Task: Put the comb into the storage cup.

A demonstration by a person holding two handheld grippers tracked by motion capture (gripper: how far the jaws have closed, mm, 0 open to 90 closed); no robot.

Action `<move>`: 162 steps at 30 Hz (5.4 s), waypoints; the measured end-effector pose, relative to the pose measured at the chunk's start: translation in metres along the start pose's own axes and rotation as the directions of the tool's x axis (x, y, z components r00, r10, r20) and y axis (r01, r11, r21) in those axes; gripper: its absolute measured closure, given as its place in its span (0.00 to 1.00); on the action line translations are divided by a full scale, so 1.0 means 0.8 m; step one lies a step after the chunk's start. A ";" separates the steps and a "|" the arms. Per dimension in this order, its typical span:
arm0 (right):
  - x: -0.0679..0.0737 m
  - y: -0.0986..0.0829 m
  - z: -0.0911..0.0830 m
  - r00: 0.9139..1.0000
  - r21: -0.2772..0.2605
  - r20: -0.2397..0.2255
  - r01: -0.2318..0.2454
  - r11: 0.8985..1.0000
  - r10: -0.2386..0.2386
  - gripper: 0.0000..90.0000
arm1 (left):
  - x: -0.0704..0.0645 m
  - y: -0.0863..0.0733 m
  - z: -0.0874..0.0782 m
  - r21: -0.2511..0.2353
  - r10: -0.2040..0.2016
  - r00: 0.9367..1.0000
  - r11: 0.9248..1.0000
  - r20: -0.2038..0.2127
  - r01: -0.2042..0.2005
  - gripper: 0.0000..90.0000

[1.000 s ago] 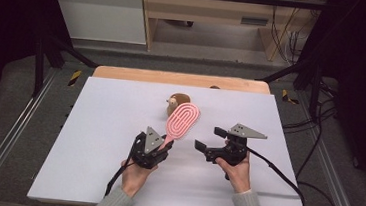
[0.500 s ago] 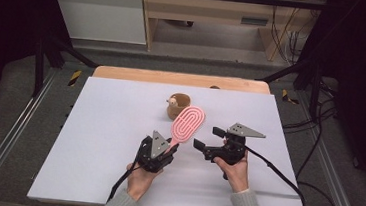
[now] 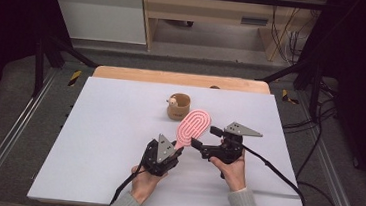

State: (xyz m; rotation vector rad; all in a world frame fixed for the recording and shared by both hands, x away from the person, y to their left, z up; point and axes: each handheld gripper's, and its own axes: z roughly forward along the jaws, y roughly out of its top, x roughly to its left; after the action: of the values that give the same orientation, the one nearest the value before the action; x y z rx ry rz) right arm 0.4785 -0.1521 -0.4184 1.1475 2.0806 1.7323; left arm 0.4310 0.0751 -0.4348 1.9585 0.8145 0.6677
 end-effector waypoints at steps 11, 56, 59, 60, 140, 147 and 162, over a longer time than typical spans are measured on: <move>-0.003 0.000 0.005 0.999 0.006 -0.009 -0.048 0.999 0.048 0.13 | -0.011 0.000 0.001 -0.007 0.012 1.000 1.000 0.011 -0.012 0.77; -0.006 0.006 0.005 0.973 0.050 -0.116 -0.197 0.979 0.202 0.60 | -0.022 0.003 0.007 -0.014 0.060 0.997 0.998 -0.041 -0.061 0.77; -0.005 0.006 0.005 0.972 0.049 -0.120 -0.199 0.979 0.204 0.61 | -0.023 0.003 0.008 -0.016 0.060 0.997 0.998 -0.044 -0.061 0.77; -0.005 0.006 0.004 0.971 0.047 -0.123 -0.202 0.978 0.206 0.62 | -0.023 0.003 0.008 -0.017 0.060 0.997 0.998 -0.045 -0.060 0.77; -0.010 0.027 -0.037 0.993 -0.037 -0.058 -0.107 0.994 0.105 0.71 | 0.106 -0.034 -0.062 -0.041 -0.158 0.970 0.985 0.185 0.168 0.04; -0.011 0.029 -0.041 0.994 -0.045 -0.050 -0.102 0.994 0.100 0.71 | 0.124 -0.053 -0.072 -0.059 -0.167 0.971 0.982 0.172 0.179 0.04; -0.012 0.031 -0.046 0.996 -0.037 -0.021 -0.091 0.995 0.090 0.71 | 0.155 -0.081 -0.093 -0.090 -0.193 0.973 0.975 0.128 0.205 0.04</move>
State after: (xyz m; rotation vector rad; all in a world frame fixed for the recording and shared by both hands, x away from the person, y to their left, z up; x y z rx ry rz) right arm 0.4737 -0.1853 -0.3880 1.2370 2.0273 1.8213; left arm 0.4391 0.2330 -0.4406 1.7771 0.8722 0.4606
